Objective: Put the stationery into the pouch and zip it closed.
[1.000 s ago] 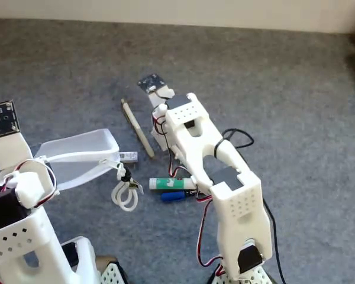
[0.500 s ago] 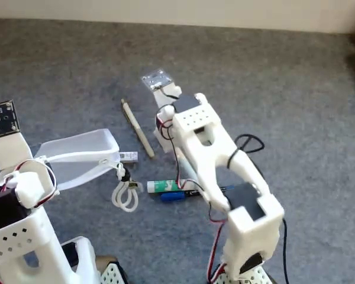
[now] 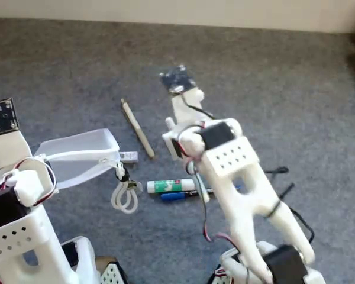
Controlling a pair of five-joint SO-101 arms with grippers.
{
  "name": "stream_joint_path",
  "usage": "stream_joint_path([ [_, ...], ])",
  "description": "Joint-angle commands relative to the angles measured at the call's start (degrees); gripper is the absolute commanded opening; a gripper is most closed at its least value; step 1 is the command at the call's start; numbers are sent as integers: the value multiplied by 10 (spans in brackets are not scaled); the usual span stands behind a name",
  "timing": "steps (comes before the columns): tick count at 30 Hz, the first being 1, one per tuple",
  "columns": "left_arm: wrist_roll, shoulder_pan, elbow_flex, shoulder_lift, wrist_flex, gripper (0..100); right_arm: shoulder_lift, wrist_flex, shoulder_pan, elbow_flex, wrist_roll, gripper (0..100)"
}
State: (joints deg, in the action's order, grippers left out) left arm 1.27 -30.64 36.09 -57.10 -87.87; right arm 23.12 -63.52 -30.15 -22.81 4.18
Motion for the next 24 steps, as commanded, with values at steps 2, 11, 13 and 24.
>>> stream_joint_path([
  [2, 29, 46, -27, 15, 13, 5, 124, 7, -5, -12, -42, 6],
  [11, 38, 55, -70, 15, 16, 5, 296, 8, -43, -32, -101, 6],
  [13, 38, 65, -82, 16, 16, 5, 324, 8, -62, -32, -101, 6],
  [24, 58, 88, -212, 198, -39, 5, 434, 8, -84, -28, -100, 6],
])
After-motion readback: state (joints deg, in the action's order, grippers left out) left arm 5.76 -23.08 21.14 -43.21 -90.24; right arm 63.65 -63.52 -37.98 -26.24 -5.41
